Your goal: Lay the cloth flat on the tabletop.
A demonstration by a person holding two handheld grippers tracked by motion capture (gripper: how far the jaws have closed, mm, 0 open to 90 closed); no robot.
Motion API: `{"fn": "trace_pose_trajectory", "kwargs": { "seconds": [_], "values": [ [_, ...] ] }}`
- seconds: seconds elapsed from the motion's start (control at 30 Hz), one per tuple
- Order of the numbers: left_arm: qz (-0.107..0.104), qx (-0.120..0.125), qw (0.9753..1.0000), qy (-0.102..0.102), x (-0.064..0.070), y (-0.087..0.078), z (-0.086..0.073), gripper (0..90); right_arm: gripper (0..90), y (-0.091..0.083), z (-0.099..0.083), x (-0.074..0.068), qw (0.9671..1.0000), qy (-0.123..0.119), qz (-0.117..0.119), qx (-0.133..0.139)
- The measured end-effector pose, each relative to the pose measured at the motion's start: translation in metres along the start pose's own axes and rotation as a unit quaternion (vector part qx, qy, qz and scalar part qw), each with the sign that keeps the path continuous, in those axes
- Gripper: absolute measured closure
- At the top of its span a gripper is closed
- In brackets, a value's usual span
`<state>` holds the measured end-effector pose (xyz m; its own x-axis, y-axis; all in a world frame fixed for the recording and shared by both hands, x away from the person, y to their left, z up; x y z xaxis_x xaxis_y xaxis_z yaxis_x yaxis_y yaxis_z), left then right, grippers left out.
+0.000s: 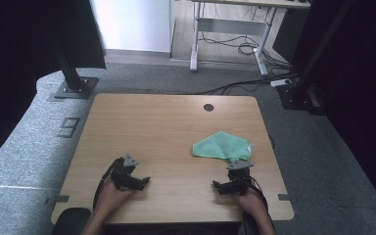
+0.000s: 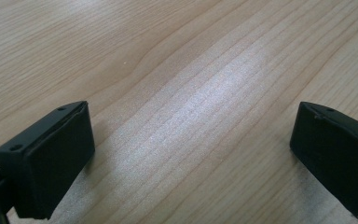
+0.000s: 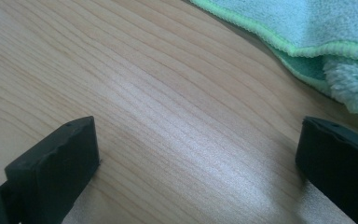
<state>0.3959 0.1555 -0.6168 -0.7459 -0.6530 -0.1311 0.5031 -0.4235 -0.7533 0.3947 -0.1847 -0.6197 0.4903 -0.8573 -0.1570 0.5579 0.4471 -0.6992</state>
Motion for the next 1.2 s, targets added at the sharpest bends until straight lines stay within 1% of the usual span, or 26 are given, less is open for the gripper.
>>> {"fn": "trace_pose_trajectory", "kwargs": {
  "seconds": [0.67, 0.93, 1.0, 1.2],
  "values": [
    [0.000, 0.000, 1.0000, -0.001, 0.000, 0.000, 0.000, 0.0, 0.0, 0.000, 0.000, 0.000, 1.0000, -0.001, 0.001, 0.000],
    [0.000, 0.000, 1.0000, -0.001, 0.000, 0.000, 0.000, 0.0, 0.0, -0.002, 0.000, 0.000, 0.9999, -0.004, 0.004, -0.014],
    [0.000, 0.000, 1.0000, -0.001, 0.000, 0.000, 0.000, 0.0, 0.3, -0.003, 0.002, -0.001, 0.9999, 0.000, 0.011, -0.012],
    [0.000, 0.000, 1.0000, -0.001, 0.000, 0.000, 0.000, 0.0, 0.5, -0.008, 0.012, -0.002, 0.9999, 0.001, 0.014, -0.001]
  ]
}}
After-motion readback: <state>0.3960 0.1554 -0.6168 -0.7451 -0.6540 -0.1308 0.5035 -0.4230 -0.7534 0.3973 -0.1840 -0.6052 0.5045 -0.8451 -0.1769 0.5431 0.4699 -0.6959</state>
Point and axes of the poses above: each handheld gripper's, and its own axes: y roughly forward along the jaws, z roughly out of its top, x roughly to its right, the point moved 9 cm from there along y, roughly forward along the jaws, and after that the axes turned 12 degrees about y, right-handed, at the moved point
